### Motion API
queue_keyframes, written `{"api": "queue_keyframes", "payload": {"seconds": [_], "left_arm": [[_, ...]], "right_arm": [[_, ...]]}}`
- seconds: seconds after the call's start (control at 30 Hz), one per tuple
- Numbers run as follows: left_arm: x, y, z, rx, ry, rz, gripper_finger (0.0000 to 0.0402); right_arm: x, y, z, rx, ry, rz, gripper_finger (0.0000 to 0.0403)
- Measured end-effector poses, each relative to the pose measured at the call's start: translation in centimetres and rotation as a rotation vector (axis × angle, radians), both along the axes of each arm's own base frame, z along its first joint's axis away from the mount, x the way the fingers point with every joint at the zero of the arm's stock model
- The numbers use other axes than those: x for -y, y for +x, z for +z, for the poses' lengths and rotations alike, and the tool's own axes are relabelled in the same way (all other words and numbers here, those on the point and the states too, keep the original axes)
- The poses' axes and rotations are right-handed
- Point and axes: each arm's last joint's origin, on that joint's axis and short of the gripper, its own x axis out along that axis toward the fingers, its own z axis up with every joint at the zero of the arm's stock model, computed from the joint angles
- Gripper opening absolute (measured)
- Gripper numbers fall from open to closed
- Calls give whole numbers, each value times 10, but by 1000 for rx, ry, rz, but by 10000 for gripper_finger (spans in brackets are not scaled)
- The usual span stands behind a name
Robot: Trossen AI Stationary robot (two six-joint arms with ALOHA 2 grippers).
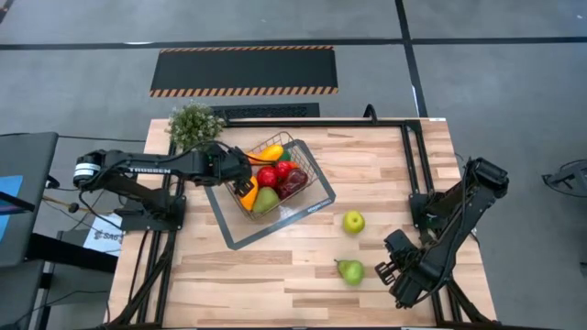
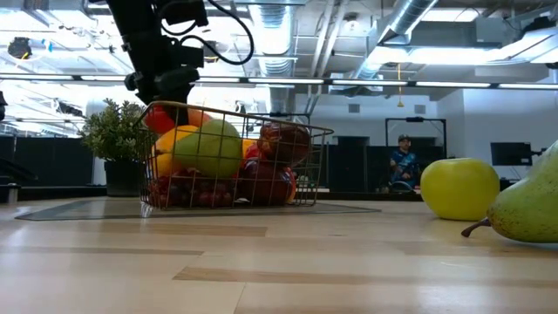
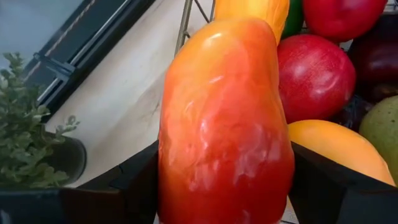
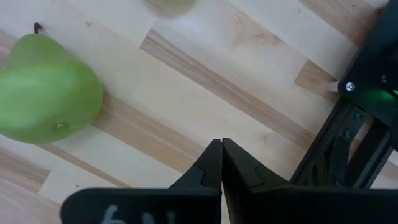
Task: Build produce basket
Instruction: Put the red and yellow mango into the gold wire basket, then put the green apple into the gold wire basket
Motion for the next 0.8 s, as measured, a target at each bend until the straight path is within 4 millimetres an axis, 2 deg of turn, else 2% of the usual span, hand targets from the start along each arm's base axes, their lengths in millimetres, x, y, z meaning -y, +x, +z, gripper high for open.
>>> {"api": "queue_keyframes", "payload": {"seconds": [0.33, 0.5, 0.67, 0.8], "left_arm": [[1, 0, -1, 25, -54, 19, 334], [3, 1, 0, 29, -115, -8, 353], [4, 6, 21, 53, -122, -49, 355], [5, 14, 49, 162, -110, -60, 355]], "right_arm": [[0, 0, 0, -2, -1, 3, 19], [0, 0, 0, -2, -2, 3, 23], [0, 0, 0, -6, -1, 18, 22], [-1, 0, 0, 3, 9, 15, 19]]}}
